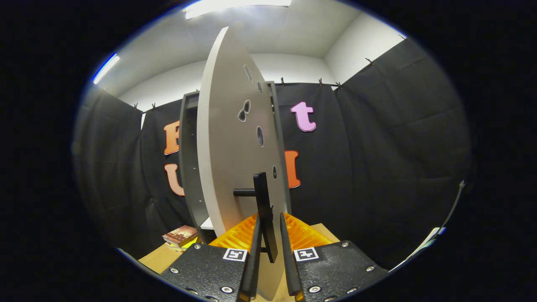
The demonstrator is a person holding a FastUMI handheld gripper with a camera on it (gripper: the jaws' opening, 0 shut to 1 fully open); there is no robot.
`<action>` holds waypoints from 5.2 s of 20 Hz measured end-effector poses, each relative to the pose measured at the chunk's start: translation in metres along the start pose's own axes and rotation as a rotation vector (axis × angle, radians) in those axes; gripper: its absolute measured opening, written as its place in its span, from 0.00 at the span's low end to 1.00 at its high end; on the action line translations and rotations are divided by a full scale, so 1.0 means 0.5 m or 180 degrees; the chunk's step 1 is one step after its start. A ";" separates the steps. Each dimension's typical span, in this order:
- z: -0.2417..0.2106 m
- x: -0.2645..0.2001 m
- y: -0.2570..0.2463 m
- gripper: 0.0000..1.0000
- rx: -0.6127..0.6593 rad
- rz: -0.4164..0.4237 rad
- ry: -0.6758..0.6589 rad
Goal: Open the shoe cabinet door, grab the shoes and put them into the shoe cabinet, then close the shoe cabinet door.
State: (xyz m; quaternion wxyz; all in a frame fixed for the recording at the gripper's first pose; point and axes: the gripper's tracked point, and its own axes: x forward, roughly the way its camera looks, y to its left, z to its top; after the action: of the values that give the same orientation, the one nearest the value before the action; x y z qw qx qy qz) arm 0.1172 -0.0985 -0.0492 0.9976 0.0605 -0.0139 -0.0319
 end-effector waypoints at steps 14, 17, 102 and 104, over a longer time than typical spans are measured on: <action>0.013 -0.021 -0.157 0.27 -0.0012 -0.0092 0.0066; 0.028 -0.060 -0.192 0.31 0.0037 -0.0266 0.0013; -0.979 0.051 0.232 0.03 -0.0151 -0.0016 0.3040; -0.978 0.054 0.230 0.00 -0.0161 -0.0024 0.3058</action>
State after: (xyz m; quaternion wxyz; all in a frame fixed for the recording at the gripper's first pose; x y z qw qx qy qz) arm 0.1665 0.0721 -0.5196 0.8922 0.0441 0.4495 -0.0044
